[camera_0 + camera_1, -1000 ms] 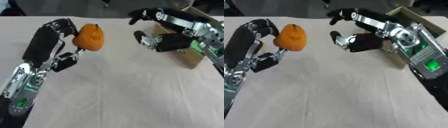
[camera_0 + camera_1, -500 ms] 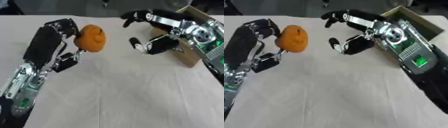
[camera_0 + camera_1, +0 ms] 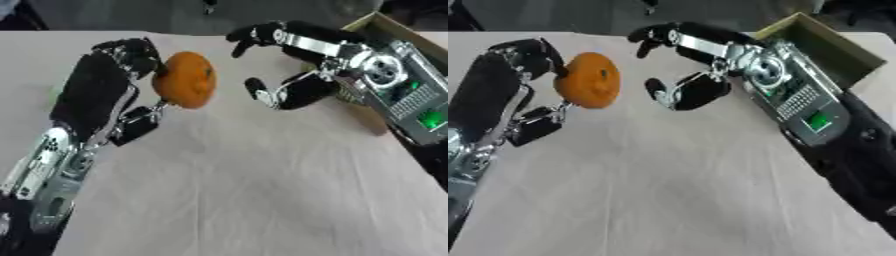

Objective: Pick up the objects with one hand, pass them to the other hand, and then place them into the box on the other side of the table.

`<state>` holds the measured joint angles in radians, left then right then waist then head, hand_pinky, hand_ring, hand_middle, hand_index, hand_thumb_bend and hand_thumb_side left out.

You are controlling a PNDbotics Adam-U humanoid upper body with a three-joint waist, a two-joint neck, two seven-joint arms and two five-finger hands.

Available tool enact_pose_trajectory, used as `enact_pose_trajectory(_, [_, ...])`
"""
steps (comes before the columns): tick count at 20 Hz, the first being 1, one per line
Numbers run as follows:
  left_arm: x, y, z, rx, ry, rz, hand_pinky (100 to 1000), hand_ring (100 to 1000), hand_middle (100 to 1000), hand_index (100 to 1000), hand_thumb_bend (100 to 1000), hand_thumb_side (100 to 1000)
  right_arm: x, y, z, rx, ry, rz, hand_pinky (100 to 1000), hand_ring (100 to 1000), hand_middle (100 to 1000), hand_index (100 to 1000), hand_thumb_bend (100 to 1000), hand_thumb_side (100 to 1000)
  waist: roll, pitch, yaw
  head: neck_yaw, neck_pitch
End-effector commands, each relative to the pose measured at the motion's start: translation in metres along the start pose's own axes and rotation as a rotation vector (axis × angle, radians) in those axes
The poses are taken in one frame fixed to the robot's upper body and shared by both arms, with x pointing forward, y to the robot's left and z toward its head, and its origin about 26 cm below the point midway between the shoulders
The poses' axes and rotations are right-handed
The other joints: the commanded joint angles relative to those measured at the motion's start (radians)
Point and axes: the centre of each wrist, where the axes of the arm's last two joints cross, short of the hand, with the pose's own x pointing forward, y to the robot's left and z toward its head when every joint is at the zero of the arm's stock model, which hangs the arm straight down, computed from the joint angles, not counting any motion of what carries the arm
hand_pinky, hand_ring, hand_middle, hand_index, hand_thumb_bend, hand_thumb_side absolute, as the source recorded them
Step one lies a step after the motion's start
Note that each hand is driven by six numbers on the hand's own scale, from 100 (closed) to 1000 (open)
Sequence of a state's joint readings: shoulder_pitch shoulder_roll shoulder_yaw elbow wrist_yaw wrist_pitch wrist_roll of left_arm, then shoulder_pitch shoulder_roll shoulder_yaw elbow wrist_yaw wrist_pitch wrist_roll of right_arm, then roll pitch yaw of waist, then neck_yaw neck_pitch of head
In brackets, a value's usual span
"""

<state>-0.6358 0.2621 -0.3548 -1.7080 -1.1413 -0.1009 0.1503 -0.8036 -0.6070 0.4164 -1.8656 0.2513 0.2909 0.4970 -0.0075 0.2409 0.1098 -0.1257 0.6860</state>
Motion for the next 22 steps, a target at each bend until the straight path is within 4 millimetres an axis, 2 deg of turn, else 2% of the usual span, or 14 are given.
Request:
enact_pose_trajectory(1, [0.004, 0.008, -0.008, 0.036, -0.031, -0.021, 526, 547, 523, 525, 284, 100, 0.006, -0.006, -0.003, -0.030, 0.012, 0.020, 1000, 962, 810, 971, 100, 100, 0.000, -0.029, 0.000, -0.004, 0.007])
enact_pose_trajectory(11, [0.010, 0.004, -0.011, 0.047, -0.032, -0.012, 522, 543, 521, 524, 273, 100, 0.007, 0.001, -0.019, -0.021, 0.039, 0.000, 1000, 966, 814, 984, 100, 213, -0.003, -0.030, 0.005, -0.008, 0.008])
enact_pose_trajectory(15, [0.012, 0.002, -0.013, 0.052, -0.028, -0.012, 522, 543, 521, 524, 272, 100, 0.010, 0.005, -0.021, 0.026, 0.013, -0.009, 1000, 970, 818, 990, 100, 267, -0.004, -0.029, 0.008, -0.009, 0.007])
enact_pose_trajectory(16, [0.012, 0.002, -0.013, 0.053, -0.028, -0.013, 523, 543, 521, 524, 274, 100, 0.010, 0.005, -0.022, 0.040, 0.007, -0.015, 1000, 971, 818, 993, 100, 303, -0.004, -0.029, 0.008, -0.010, 0.008])
enact_pose_trajectory(19, [0.013, 0.001, -0.014, 0.054, -0.031, -0.014, 523, 544, 521, 524, 277, 100, 0.012, 0.005, -0.024, 0.064, -0.004, -0.032, 1000, 971, 819, 996, 100, 305, -0.005, -0.029, 0.010, -0.012, 0.007])
enact_pose_trajectory(22, [0.015, 0.001, -0.016, 0.056, -0.040, -0.016, 524, 545, 521, 525, 284, 100, 0.012, 0.007, -0.026, 0.098, -0.013, -0.054, 1000, 973, 820, 1000, 100, 370, -0.005, -0.029, 0.013, -0.014, 0.007])
